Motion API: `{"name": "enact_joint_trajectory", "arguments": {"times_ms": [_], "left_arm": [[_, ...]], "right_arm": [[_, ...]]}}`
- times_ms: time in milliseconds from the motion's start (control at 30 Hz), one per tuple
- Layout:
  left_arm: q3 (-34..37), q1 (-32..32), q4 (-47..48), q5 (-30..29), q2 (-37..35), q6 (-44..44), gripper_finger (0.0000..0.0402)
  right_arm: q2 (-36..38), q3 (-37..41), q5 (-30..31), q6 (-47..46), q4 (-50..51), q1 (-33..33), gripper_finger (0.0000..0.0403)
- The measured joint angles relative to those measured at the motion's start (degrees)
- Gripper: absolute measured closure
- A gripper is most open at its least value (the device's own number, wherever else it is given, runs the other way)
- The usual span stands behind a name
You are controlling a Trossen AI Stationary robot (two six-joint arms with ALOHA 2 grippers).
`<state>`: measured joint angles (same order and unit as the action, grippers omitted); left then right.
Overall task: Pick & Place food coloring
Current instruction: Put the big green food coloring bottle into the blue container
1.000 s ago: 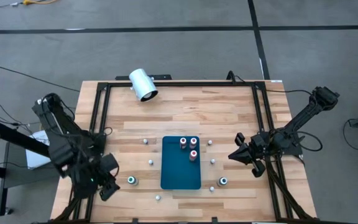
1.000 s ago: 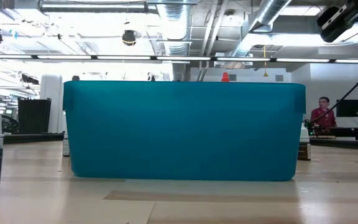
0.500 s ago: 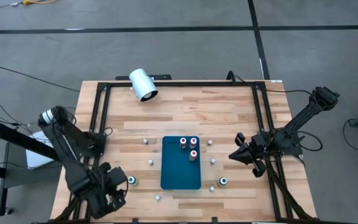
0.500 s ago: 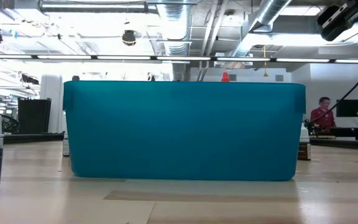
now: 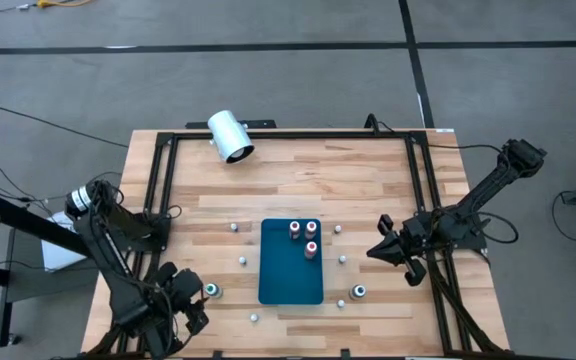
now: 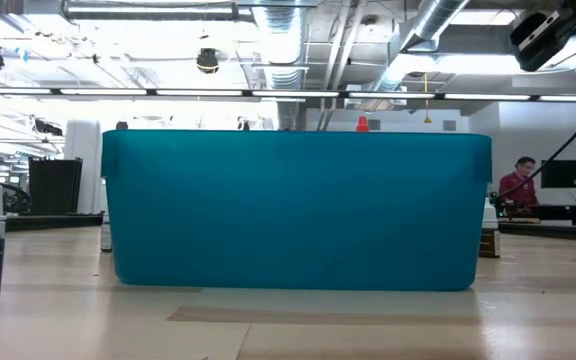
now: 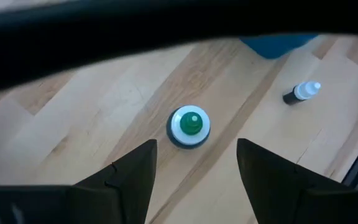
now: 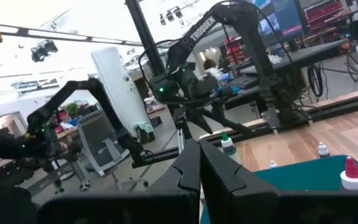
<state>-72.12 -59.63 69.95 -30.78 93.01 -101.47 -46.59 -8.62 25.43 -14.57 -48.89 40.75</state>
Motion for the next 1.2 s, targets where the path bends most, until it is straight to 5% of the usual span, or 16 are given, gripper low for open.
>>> {"name": "enact_joint_trajectory", "arguments": {"times_ms": [200,433,733,967,1200], "left_arm": [[0.0,-0.6,0.2,-2.9,0.0,-1.9,0.0188],[0.0,-0.7,0.2,-3.6,0.0,-2.8,0.0188],[0.0,-0.7,0.5,-4.1,0.0,-1.2,0.0188],[0.0,-0.7,0.8,-4.2,0.0,-1.3,0.0188],[0.0,-0.8,0.8,-4.4,0.0,-1.3,0.0188]], "right_arm": [[0.0,2.4,-1.7,-2.8,-0.5,0.1,0.0403],[0.0,8.2,-3.2,-1.3,-13.1,1.1,0.0403],[2.6,8.2,-2.9,-5.4,-12.1,1.1,0.0403],[2.8,8.2,7.7,-5.7,-5.4,1.1,0.0403],[2.9,8.2,9.2,-6.6,-5.8,1.3,0.0403]]}}
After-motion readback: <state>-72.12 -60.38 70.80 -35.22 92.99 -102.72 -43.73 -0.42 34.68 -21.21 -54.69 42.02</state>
